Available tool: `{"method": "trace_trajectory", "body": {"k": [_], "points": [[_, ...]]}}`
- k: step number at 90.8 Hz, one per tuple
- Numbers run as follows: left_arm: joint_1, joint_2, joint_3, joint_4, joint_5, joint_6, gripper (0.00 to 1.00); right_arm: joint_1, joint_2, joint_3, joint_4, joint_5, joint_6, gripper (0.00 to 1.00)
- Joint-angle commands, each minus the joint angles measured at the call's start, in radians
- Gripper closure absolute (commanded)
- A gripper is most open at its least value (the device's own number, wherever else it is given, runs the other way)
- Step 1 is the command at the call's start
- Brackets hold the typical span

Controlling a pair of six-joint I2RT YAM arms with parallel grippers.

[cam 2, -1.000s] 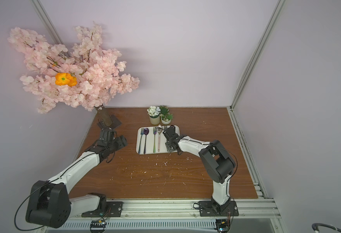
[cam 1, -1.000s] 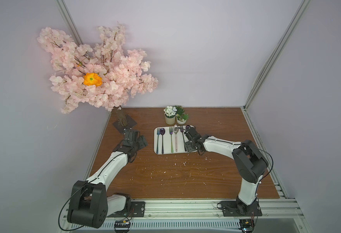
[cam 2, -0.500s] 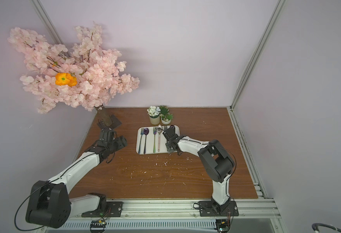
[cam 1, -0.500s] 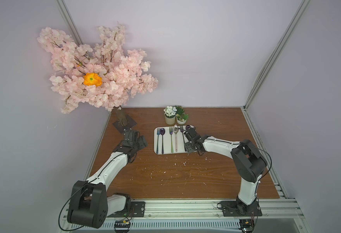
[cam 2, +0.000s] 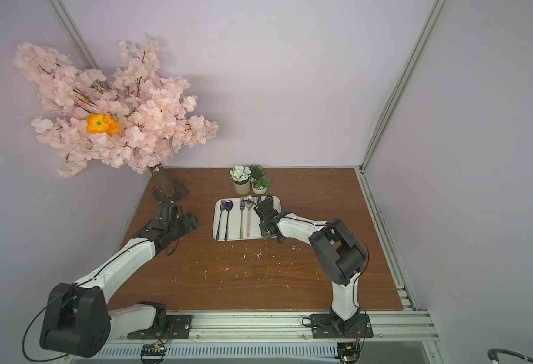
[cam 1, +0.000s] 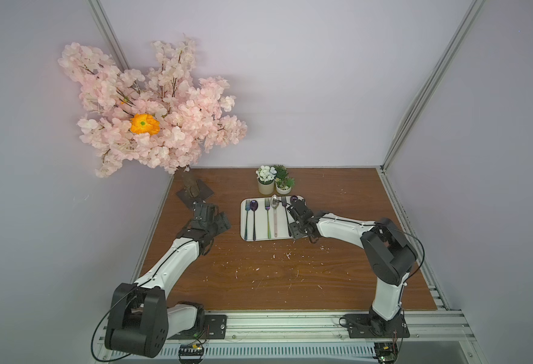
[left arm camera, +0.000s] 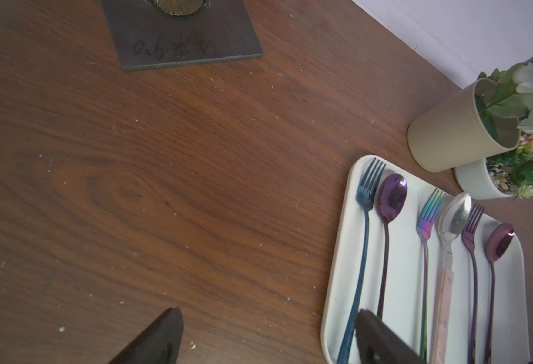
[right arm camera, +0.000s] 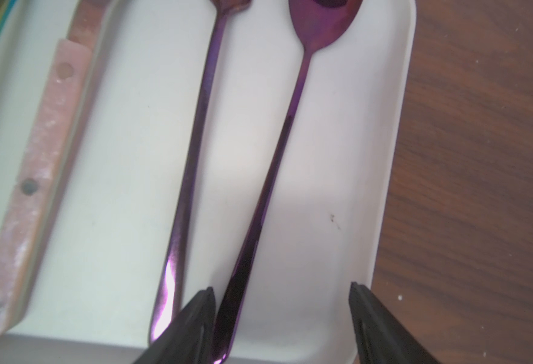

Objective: Set the spoon and fork side by side
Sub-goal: Adjust the spoon on the tray.

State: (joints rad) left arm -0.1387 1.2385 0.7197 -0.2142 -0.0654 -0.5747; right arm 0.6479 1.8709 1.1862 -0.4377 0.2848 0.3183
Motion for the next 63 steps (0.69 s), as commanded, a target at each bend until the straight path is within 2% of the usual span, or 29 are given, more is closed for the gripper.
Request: {"method": "trace_trajectory", "body": {"k": [1,63], "points": [[0.014,-0.013,-0.016,0.014,0.009,0.014,0.12,-0.002,0.007,-0.014,-0.017,0.025,-0.005,0.31],[0.014,-0.008,-0.025,0.021,0.016,0.009,0.11,-0.001,-0.005,-0.014,-0.018,0.028,-0.005,0.37]]}}
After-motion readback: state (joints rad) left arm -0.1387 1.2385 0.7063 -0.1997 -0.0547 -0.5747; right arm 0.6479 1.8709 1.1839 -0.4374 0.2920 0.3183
